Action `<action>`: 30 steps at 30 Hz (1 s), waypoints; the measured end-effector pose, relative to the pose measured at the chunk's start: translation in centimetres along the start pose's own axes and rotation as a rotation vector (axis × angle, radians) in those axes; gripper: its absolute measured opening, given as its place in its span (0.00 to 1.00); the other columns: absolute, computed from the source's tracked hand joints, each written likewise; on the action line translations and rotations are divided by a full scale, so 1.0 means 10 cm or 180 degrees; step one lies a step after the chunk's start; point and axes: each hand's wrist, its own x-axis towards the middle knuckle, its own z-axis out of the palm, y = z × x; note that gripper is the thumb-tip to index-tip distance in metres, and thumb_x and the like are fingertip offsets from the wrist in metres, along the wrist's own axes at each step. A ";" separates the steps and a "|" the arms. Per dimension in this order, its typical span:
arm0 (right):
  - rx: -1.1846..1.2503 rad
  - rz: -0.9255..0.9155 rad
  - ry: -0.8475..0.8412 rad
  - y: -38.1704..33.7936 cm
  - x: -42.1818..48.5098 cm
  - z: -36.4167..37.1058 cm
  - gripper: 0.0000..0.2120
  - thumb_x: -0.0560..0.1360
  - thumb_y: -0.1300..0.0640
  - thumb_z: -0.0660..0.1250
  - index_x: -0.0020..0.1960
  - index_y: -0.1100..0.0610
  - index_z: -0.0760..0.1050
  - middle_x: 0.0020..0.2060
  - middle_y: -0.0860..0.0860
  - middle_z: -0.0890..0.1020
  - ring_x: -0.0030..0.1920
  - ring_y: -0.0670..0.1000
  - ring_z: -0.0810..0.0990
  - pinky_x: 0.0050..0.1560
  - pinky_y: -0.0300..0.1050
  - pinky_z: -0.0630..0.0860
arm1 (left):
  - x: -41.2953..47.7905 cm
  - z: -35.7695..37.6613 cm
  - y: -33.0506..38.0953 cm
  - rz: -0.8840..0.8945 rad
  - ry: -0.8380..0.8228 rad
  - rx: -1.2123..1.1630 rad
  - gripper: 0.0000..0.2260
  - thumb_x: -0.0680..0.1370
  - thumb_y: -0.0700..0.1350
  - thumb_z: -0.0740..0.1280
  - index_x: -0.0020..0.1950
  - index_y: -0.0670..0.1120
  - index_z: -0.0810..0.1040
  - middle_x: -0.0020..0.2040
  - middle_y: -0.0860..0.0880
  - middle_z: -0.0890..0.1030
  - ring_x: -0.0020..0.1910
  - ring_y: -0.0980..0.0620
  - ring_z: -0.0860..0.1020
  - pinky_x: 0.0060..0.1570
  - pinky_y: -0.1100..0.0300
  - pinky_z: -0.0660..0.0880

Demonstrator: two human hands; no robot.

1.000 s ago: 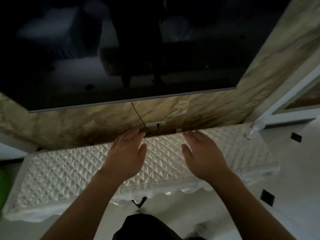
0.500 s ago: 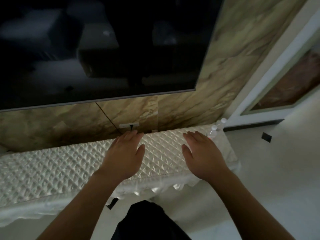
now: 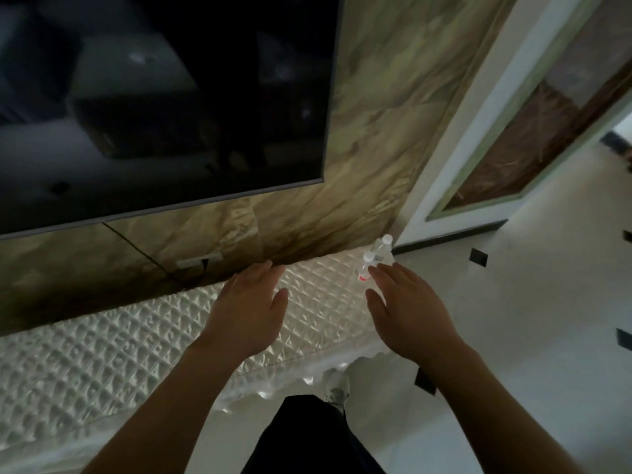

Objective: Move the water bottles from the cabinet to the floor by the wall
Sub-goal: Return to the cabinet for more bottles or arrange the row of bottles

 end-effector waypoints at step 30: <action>0.0035 -0.1066 -0.0223 1.78 2.18 -0.95 0.25 0.81 0.48 0.50 0.74 0.56 0.65 0.71 0.53 0.71 0.73 0.54 0.66 0.72 0.52 0.64 | 1.82 -0.06 1.68 -0.0767 0.0718 0.0134 0.26 0.78 0.56 0.50 0.74 0.49 0.68 0.73 0.47 0.70 0.73 0.48 0.66 0.73 0.48 0.63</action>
